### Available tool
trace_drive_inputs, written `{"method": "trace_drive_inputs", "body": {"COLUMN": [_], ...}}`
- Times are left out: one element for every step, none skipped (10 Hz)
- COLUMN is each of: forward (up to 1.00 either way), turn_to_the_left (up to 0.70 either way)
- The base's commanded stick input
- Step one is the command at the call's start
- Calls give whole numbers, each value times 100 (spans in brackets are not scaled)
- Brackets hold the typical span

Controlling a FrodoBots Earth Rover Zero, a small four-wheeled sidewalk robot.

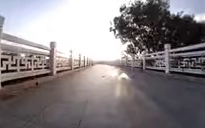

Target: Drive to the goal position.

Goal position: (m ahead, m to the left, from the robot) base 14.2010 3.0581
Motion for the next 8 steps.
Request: {"method": "trace_drive_inputs", "body": {"forward": [45, 45, 45, 45, 45, 45, 45, 45], "turn_to_the_left": [0, 0, 0, 0, 0, 0, 0, 0]}}
